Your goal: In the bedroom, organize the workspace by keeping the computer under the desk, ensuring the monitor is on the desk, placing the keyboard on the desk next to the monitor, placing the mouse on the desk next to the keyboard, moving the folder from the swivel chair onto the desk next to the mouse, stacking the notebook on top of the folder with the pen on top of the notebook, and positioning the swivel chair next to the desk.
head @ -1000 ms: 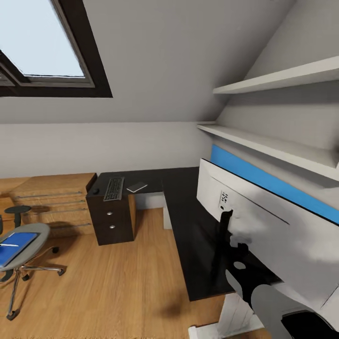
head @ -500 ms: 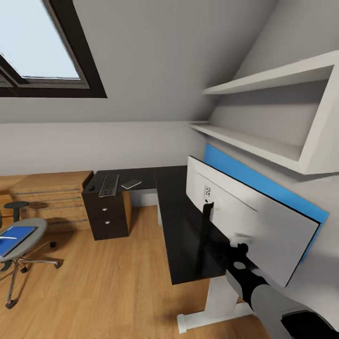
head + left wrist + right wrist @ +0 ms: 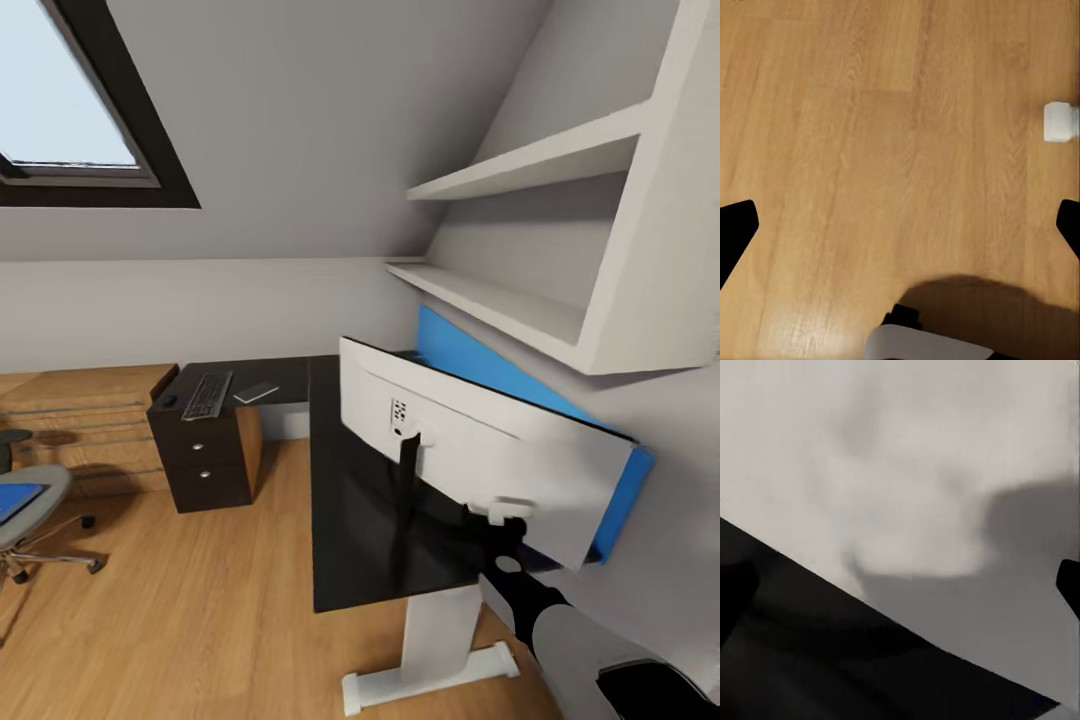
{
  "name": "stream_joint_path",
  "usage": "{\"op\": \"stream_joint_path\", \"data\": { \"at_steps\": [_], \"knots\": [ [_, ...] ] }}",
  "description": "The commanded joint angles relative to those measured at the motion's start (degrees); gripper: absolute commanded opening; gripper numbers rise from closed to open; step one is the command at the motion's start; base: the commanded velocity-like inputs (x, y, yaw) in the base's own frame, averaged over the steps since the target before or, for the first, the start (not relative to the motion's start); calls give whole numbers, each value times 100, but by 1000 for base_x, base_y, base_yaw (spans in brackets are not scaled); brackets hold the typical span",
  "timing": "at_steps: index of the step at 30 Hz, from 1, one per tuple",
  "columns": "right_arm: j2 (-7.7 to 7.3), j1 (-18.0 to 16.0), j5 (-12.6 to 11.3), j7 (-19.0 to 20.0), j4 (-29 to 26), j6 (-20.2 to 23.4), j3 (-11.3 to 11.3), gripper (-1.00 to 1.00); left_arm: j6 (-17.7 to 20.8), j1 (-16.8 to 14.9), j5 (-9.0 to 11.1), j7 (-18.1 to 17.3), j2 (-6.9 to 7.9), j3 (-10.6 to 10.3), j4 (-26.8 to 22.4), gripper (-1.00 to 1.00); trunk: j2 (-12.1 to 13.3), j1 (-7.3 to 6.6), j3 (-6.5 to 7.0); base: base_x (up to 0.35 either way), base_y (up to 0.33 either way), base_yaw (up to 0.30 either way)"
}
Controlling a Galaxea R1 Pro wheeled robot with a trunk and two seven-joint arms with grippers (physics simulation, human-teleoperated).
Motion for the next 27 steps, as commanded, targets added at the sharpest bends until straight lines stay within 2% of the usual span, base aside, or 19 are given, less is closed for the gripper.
{"op": "stream_joint_path", "data": {
  "at_steps": [1, 6, 14, 18, 20, 22, 27],
  "knots": [
    [-4, -5, -62, -18, 2, -22, 44, 100, -19, -6, 39, 36, 4, -51, 2, 100, -9, 4, -11, 160, -314, 0],
    [-3, -5, -61, -17, 2, -22, 43, 100, -19, -3, 39, 36, 14, -45, 3, 100, -9, 4, -11, 213, -263, 0],
    [-4, -4, -68, -22, -4, -22, 42, 100, -18, -6, 54, 29, 69, -28, -1, 100, -9, 4, -11, 303, -51, 0],
    [-4, -5, -75, -25, -12, -22, 42, 100, -12, -8, 109, 48, 246, 26, -5, 100, -9, 4, -11, 185, -3, 0],
    [-1, -5, -82, -26, -17, -22, 42, 100, -11, -8, 337, 50, 395, 178, -6, 100, -9, 4, -11, 58, -1, 0],
    [4, -5, -87, -32, -27, -19, 49, 100, 0, -7, 872, 25, 527, 493, -10, 100, -9, 4, -11, 15, 0, 0],
    [5, -5, -92, -44, -43, -22, 43, 100, 12, -8, 1002, 19, 556, 558, -13, 100, -9, 4, -11, -34, -32, 0]
  ]
}}
